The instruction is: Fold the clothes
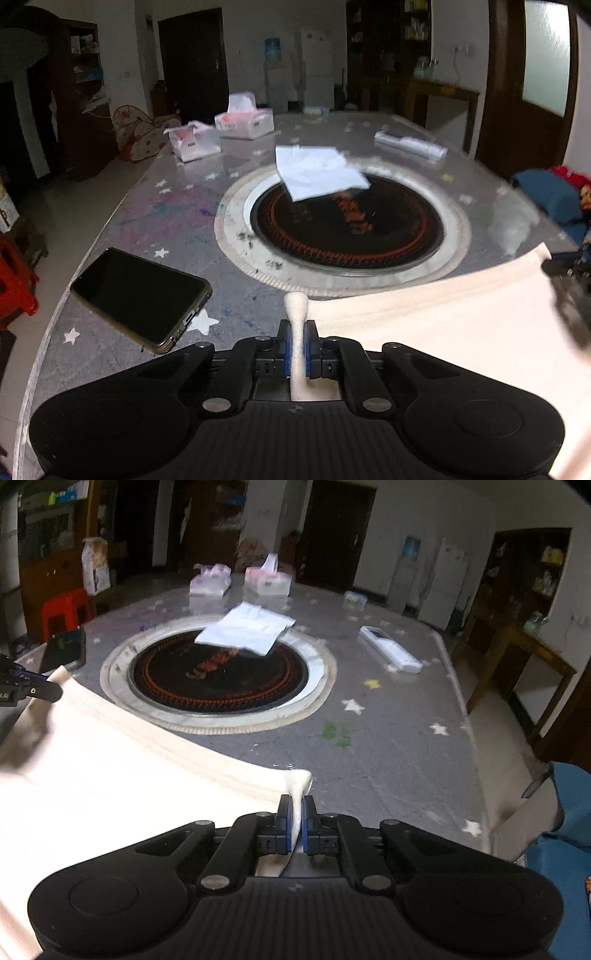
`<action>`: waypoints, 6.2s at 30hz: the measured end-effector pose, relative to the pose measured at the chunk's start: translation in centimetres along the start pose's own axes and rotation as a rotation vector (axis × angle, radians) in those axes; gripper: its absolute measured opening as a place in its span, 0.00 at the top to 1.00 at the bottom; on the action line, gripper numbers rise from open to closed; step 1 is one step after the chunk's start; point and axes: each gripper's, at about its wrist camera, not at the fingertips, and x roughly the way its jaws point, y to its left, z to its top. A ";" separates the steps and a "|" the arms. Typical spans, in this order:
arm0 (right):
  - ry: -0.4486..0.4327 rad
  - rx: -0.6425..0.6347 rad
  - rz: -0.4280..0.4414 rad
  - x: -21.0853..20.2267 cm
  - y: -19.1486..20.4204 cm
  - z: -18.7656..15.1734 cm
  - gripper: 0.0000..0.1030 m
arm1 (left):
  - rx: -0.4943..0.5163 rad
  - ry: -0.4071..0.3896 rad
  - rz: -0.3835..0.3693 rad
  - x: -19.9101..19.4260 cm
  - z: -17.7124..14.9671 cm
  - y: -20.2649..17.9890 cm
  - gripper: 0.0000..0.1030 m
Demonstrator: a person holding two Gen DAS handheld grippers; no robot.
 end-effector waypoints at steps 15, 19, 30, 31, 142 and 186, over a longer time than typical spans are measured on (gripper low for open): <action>0.009 -0.151 0.265 -6.5 7.1 -3.3 0.81 | 0.077 -0.028 -0.104 -3.4 -1.8 -2.3 0.82; 0.015 -0.213 0.369 -9.5 10.1 -5.0 0.80 | 0.088 -0.027 -0.115 -3.8 -2.5 -2.9 0.81; -0.008 -0.314 0.386 -9.6 14.8 -7.1 0.81 | 0.076 -0.011 -0.105 -3.4 -2.9 -2.3 0.78; -0.017 -0.320 0.379 -9.4 15.0 -7.2 0.81 | 0.073 -0.010 -0.106 -3.3 -2.9 -2.2 0.76; -0.134 0.460 -0.039 -16.8 -11.7 -16.0 0.97 | 0.237 -0.040 -0.675 -12.7 -8.1 -22.2 0.95; -0.088 0.361 -0.181 -13.0 -6.1 -14.3 0.96 | 0.297 -0.043 -0.797 -14.7 -13.0 -26.8 0.58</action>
